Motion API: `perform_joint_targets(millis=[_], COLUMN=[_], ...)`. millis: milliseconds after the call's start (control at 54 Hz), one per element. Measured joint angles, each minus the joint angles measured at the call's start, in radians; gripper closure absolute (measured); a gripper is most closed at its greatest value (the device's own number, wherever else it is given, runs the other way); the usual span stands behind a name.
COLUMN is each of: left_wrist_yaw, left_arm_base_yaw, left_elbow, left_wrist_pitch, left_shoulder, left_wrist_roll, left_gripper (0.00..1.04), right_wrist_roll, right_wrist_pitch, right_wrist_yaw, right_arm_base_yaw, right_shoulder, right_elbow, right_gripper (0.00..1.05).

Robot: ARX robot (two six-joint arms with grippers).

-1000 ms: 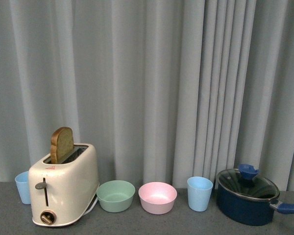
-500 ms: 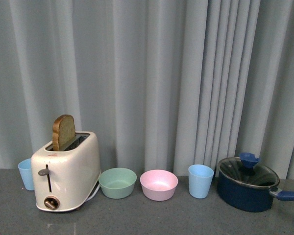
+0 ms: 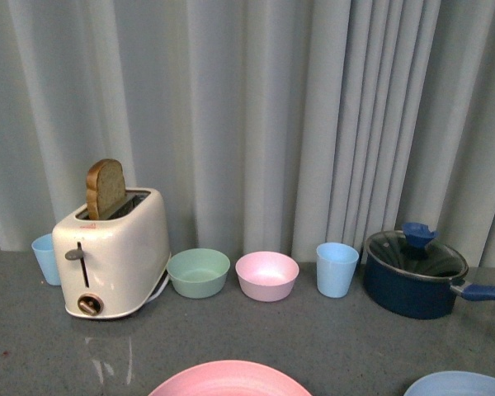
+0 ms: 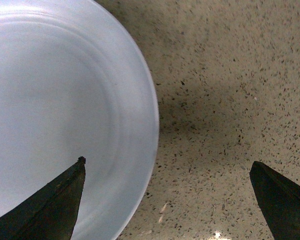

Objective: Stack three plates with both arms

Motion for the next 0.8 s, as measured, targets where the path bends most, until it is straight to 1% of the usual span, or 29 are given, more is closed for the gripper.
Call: perform_joint_targets(millis=[241, 444, 704, 741, 778, 796], left_wrist_yaw=[0.000, 0.000, 0.000, 0.000, 0.000, 0.000], left_arm_base_yaw=[0.000, 0.000, 0.000, 0.000, 0.000, 0.000], left_elbow=[0.000, 0.000, 0.000, 0.000, 0.000, 0.000], left_wrist_pitch=[0.000, 0.000, 0.000, 0.000, 0.000, 0.000], left_shoulder=[0.000, 0.000, 0.000, 0.000, 0.000, 0.000], left_wrist_roll=[0.000, 0.000, 0.000, 0.000, 0.000, 0.000], left_gripper=[0.07, 0.07, 0.07, 0.07, 0.07, 0.07], right_wrist_roll=[0.051, 0.073, 0.072, 0.072, 0.071, 0.071], right_wrist_pitch=[-0.023, -0.049, -0.079, -0.080, -0.087, -0.088], right_wrist_yaw=[0.004, -0.037, -0.048, -0.047, -0.048, -0.048], right_arm_base_yaw=[-0.010, -0.008, 0.026, 0.033, 0.041, 0.042], right_shoulder=[0.146, 0.214, 0.275, 0.281, 0.286, 0.286], right_elbow=[0.103, 0.175, 0.232, 0.234, 0.235, 0.235], right_gripper=[0.07, 0.07, 0.07, 0.09, 0.15, 0.16])
